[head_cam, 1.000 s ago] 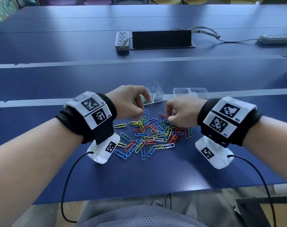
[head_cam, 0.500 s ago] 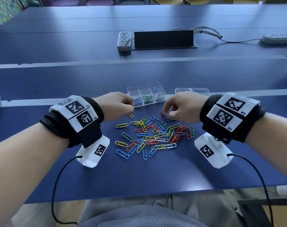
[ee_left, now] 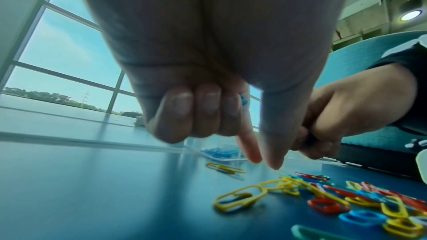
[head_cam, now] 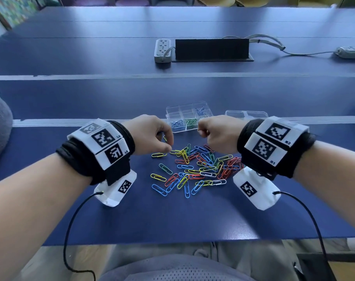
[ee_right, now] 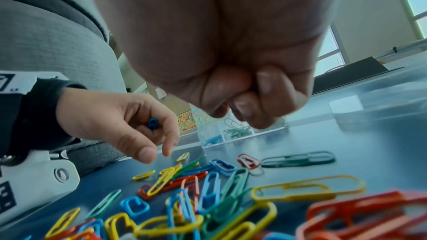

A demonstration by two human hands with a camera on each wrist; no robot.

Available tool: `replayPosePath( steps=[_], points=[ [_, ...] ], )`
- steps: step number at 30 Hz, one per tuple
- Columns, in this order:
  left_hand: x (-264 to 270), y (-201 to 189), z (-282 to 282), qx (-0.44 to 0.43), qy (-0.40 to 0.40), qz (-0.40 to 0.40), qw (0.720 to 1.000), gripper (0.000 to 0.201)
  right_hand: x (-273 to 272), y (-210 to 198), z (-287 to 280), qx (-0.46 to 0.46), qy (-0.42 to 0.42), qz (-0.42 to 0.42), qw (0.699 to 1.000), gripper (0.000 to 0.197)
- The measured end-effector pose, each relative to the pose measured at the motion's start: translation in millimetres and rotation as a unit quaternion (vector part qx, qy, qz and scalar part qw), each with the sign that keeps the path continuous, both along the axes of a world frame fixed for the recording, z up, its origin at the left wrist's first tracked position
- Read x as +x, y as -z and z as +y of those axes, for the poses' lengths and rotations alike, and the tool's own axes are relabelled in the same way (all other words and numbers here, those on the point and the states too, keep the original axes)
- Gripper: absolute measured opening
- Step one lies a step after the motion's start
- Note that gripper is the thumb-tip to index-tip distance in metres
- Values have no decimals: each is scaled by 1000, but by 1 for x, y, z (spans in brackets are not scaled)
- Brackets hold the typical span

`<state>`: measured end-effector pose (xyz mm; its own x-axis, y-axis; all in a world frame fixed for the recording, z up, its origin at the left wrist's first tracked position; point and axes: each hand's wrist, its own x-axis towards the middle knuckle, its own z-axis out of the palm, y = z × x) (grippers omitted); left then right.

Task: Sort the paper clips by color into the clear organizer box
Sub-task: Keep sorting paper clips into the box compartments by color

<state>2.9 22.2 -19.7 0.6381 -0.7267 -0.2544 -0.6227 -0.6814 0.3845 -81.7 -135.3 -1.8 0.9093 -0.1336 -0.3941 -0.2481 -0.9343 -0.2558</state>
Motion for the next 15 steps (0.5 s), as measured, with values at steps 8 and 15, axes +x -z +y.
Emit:
replayPosePath(
  steps=[8,15],
  points=[
    [-3,-5,-17,-52,-14,8,999,17,1,6,3,-44,-20,-10,999,21],
    [4,-7,-17,-39,-40,7,998,20,5,11,3,-76,-43,8,996,21]
  ],
)
